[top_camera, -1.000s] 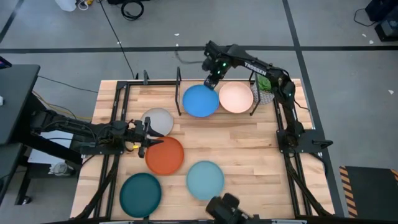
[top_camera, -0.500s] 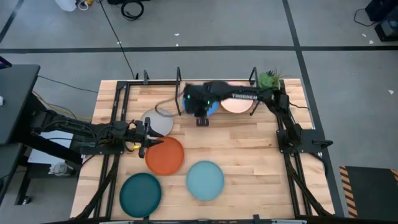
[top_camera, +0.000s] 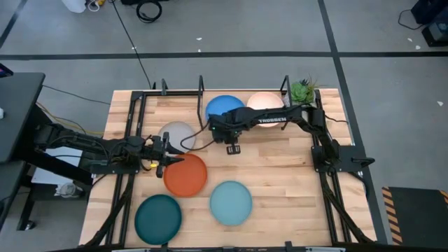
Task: Place and stack plates onto a shelf
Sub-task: Adjust the stacked plates on the shelf
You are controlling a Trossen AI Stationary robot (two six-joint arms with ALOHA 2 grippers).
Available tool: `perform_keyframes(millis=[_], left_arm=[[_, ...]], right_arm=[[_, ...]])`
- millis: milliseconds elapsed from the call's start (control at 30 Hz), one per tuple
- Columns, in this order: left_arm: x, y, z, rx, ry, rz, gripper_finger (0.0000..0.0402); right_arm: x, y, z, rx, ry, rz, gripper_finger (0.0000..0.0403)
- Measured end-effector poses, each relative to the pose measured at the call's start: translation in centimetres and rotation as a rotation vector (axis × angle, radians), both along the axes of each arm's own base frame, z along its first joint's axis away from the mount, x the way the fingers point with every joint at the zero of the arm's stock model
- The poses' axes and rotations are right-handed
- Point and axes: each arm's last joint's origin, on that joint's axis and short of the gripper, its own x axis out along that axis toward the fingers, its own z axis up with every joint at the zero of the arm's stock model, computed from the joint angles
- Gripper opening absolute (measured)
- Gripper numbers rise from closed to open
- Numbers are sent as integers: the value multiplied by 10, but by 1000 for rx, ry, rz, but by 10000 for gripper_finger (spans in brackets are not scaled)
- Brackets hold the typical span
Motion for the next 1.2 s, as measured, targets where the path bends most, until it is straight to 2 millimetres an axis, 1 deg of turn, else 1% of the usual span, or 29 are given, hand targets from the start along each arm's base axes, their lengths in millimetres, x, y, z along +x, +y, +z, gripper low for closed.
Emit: perform_keyframes(millis=[100, 267, 533, 733, 900, 1033, 1200], left_arm=[[0, 0, 0, 0, -1, 0, 115], [0, 0, 1, -1, -8, 2, 115], [0, 0, 1, -1, -11, 2, 115], [0, 0, 0, 1, -2, 2, 115], [0, 0, -1, 2, 9, 2, 115], [0, 0, -1, -48, 16, 7, 115], [0, 0, -3, -73, 32, 9, 115]], right_arm=[[-3, -1, -9, -35, 27, -8, 84], [-4, -5, -12, -129, 32, -41, 84], [-2, -7, -9, -200, 25, -47, 84], [0, -8, -7, -209, 3, -44, 84], [1, -16, -6, -217, -13, -43, 84], [1, -23, -5, -236, -19, -60, 84], [1, -25, -5, -244, -27, -57, 84]])
